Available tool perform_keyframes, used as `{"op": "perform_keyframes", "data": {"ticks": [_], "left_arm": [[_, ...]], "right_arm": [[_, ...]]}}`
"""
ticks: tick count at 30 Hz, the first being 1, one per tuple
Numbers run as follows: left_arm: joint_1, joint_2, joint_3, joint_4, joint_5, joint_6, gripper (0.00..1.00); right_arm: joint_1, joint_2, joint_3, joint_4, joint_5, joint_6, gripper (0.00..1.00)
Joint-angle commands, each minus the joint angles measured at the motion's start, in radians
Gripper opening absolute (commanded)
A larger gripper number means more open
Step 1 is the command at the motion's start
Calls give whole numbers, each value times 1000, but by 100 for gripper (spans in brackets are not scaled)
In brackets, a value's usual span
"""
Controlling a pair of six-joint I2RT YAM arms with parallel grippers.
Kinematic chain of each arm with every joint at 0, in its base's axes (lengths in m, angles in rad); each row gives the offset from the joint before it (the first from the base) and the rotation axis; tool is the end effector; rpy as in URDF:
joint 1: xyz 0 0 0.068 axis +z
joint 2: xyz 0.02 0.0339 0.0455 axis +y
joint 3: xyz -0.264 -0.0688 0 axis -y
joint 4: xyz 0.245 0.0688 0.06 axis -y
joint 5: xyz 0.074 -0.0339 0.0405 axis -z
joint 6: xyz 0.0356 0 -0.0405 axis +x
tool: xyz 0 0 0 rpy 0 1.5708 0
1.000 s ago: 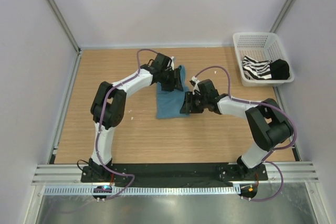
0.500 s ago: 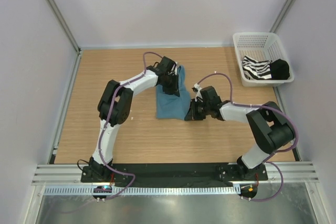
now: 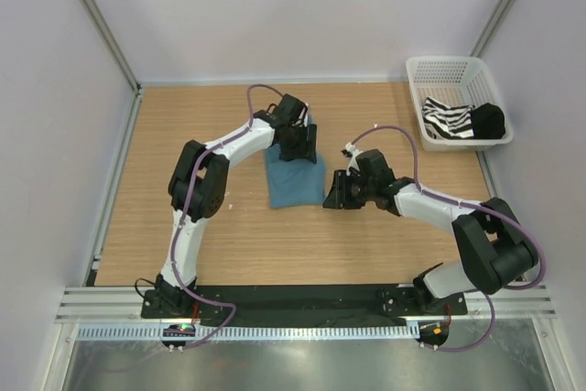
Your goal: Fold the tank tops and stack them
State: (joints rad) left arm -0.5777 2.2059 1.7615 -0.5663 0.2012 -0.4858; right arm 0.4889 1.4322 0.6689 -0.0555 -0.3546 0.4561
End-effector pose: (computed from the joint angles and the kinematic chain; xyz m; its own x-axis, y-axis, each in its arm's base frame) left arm 0.3994 -0.2689 0.1826 -0.9190 0.0529 -0.3907 0.2204 0.8906 -0.3978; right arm 0.2373 0.1402 0.1705 -0.8651 0.0077 -0.5016 -0.2994 0.7944 0.5285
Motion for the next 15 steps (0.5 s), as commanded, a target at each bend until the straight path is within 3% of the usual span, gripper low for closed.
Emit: {"op": "perform_keyframes", "data": {"ticks": [1,10,15], "left_arm": [[1,-133,1,-29,-14,13,65],[1,-362,-124,-58,-124,-45,69],[1,-546,-394,32,-163,-125,68]], "right_arm": [[0,30,76,-26,46,-30,43],[0,157,167,-17,46,-40,51],[0,221,207,-18,40,-56,52]]}}
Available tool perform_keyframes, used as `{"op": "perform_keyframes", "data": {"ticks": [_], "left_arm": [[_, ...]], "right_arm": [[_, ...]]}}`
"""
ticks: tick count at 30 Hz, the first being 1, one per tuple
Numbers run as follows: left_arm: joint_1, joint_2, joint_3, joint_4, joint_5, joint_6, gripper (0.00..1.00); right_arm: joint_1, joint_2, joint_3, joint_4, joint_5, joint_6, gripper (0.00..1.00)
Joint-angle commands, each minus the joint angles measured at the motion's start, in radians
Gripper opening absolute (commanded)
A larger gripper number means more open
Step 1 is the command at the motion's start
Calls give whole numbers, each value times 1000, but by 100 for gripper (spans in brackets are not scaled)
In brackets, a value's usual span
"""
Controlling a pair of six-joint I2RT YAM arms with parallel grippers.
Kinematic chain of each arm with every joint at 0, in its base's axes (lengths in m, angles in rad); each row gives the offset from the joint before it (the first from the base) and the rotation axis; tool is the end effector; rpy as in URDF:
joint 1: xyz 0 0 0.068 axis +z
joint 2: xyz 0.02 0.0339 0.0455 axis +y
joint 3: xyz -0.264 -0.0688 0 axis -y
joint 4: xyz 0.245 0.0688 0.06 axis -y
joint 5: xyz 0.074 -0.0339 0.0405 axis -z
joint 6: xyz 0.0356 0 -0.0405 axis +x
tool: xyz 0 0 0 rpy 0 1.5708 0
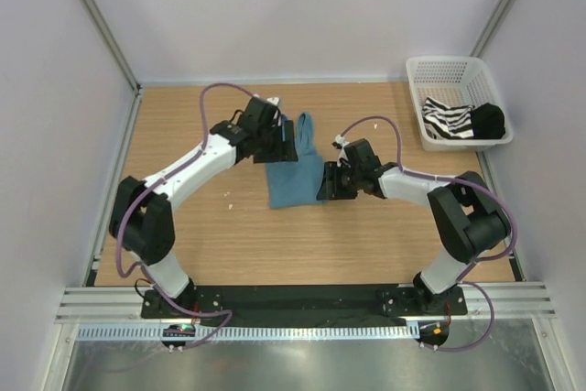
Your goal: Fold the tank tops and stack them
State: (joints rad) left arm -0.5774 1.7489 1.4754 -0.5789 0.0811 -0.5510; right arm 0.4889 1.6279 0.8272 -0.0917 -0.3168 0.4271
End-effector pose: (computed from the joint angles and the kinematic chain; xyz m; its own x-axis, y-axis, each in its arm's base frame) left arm 0.3260 -0.2158 0.2825 -0.8457 -0.0719 -0.5288 0.1713 0.9019 -0.3965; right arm 0.2741 0.1584 0.1590 -0.8820 -0.0233 -0.4707 -0.2786 0.8315 0.4807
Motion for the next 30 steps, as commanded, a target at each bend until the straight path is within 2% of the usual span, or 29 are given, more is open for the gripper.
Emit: {"op": "perform_keyframes", "data": {"ticks": [1,3,6,8,11,12,15,22,26,30], "left_arm": [[1,-113,-200,66,-41,-85,68],[1,-169,-289,128,-17,-107,66],[1,-252,-440,195,26,-148,65],[1,-296,-533,223,43,-174,65],[1,-336,-644,304,74,-208,70],[1,-341,-662,333,77,-213,70],[1,-322,-696,364,77,-227,70],[1,-235,-710,465,126,-273,64],[1,-200,-704,476,144,-276,50],[-2,-225,-745,472,140,-291,50]], "right_arm": [[-1,35,56,17,2,-30,51],[-1,65,67,7,-1,-30,45],[0,76,50,17,-25,-19,43],[2,67,33,27,-34,-14,39],[4,46,-11,46,-54,1,21],[5,33,-17,49,-62,2,10],[11,3,-42,46,-76,9,2],[22,-45,-69,23,-53,15,2],[22,-59,-72,12,-45,13,2],[23,-74,-76,3,-41,21,1]]}}
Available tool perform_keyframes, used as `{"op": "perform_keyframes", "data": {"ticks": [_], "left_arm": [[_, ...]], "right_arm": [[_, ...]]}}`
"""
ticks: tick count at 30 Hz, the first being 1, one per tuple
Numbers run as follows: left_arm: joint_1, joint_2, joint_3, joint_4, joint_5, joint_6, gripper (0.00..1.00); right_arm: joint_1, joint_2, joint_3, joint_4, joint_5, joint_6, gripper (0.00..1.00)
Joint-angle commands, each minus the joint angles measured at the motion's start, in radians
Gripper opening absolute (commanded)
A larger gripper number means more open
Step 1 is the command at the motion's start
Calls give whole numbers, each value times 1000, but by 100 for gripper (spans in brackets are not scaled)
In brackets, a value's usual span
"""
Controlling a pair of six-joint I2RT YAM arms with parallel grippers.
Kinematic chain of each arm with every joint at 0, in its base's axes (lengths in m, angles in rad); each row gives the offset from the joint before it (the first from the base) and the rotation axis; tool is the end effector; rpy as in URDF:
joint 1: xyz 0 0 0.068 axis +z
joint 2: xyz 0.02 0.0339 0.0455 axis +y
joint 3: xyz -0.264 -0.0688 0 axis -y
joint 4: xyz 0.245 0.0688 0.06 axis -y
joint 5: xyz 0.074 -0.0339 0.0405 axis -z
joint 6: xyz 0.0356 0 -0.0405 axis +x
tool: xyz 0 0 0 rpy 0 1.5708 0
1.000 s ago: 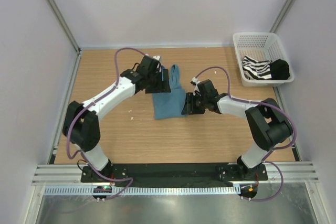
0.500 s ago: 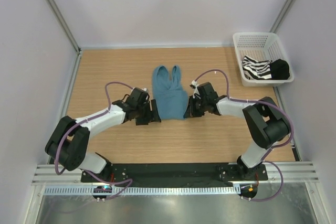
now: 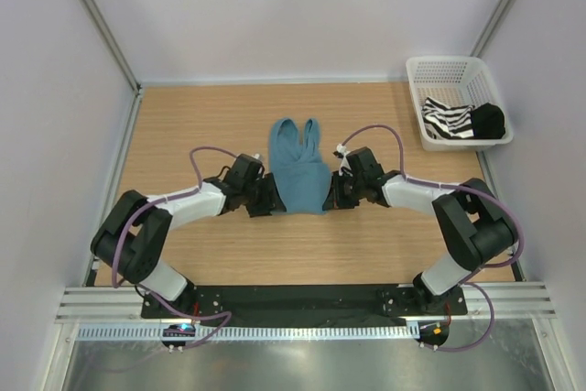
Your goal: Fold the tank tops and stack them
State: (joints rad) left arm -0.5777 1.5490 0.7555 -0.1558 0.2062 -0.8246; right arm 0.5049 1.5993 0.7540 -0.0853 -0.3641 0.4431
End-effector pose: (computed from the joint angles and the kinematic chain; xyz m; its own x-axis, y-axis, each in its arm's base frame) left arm 0.2408 -0.1657 0.1564 -0.9282 -0.2529 -0.2730 -0.0694 0.8385 -0.5405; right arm 0.2556 0.1558 0.1479 -0.9077 -0.0439 -0.4172 -0.2756 0.8122 0.5141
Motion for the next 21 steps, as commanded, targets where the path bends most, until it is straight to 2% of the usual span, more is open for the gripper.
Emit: {"op": "perform_keyframes", "data": {"ticks": [1,2,4,7,10,12,14,17,18,21], "left_arm": [[-2,-55,-36,41,1,-19,52],[-4,-73,-45,23,-8,-19,56],[-4,-99,-76,16,-27,-27,56],[-4,-83,-87,30,-22,-38,51],[-4,-34,-71,61,-11,-38,39],[-4,-10,-55,76,-2,-34,37],[-4,-10,-50,78,-4,-30,29],[-7,-38,-64,76,9,-27,10],[-8,-50,-70,75,13,-25,0],[-36,-117,-81,15,10,-21,0]], "right_arm": [[7,-48,-4,-7,8,5,1],[7,-52,-5,-7,8,6,1],[7,-53,-7,-7,7,8,2],[9,-52,-8,-2,7,11,1],[15,-53,-15,-5,7,19,1],[18,-64,-21,-7,16,22,1],[21,-71,-30,-13,24,25,1],[24,-88,-36,-39,25,32,1],[26,-102,-38,-48,22,34,1],[32,-136,-35,-105,25,49,2]]}}
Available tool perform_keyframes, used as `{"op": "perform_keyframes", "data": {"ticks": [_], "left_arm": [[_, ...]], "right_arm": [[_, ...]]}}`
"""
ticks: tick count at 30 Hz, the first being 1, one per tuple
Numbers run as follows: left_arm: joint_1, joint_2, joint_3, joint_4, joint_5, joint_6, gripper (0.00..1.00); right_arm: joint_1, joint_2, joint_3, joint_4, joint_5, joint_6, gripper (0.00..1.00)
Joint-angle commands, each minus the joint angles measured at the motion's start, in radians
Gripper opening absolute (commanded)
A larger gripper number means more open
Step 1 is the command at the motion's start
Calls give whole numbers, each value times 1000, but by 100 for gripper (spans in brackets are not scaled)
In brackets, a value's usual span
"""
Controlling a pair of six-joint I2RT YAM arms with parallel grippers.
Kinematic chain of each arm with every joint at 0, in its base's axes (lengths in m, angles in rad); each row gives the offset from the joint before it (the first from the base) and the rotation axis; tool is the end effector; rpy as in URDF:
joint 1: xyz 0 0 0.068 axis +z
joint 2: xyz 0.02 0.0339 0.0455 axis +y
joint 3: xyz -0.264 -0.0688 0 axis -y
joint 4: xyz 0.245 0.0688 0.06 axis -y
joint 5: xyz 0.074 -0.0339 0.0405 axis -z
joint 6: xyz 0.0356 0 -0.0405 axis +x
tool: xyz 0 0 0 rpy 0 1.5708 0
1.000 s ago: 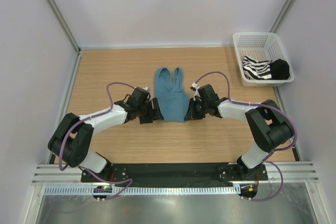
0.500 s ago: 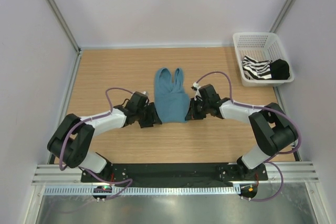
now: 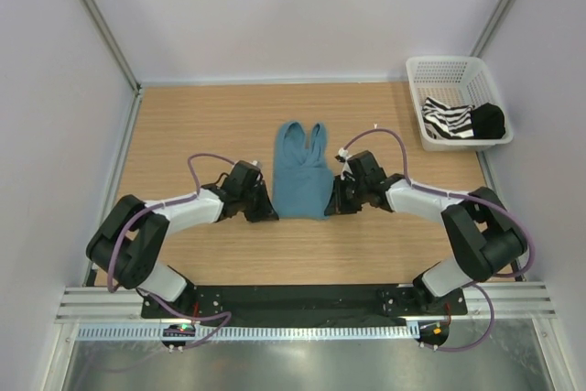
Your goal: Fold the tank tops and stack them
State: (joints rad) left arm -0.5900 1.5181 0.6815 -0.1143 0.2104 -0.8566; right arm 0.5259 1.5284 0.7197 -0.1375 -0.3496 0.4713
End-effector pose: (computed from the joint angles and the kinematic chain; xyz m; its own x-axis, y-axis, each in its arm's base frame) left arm 0.2269 -0.1608 0.1469 -0.9303 -0.2664 -0.2521 -0.0886 0.8302 -0.5503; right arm 0.2397 0.1532 0.1543 -0.9179 -0.0395 -0.3949 -0.2560 0.8193 0.5131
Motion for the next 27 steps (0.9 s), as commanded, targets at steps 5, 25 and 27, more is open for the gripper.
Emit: {"op": "perform_keyframes", "data": {"ticks": [5,25,27], "left_arm": [[-137,-220,-5,-160,-34,-19,0],[-214,-576,49,-412,-49,-136,0],[-215,-593,55,-421,-46,-147,0]], "right_arm": [[40,-163,21,-204,26,47,1],[111,-351,260,-562,158,50,1],[112,-329,305,-579,170,30,1]]}}
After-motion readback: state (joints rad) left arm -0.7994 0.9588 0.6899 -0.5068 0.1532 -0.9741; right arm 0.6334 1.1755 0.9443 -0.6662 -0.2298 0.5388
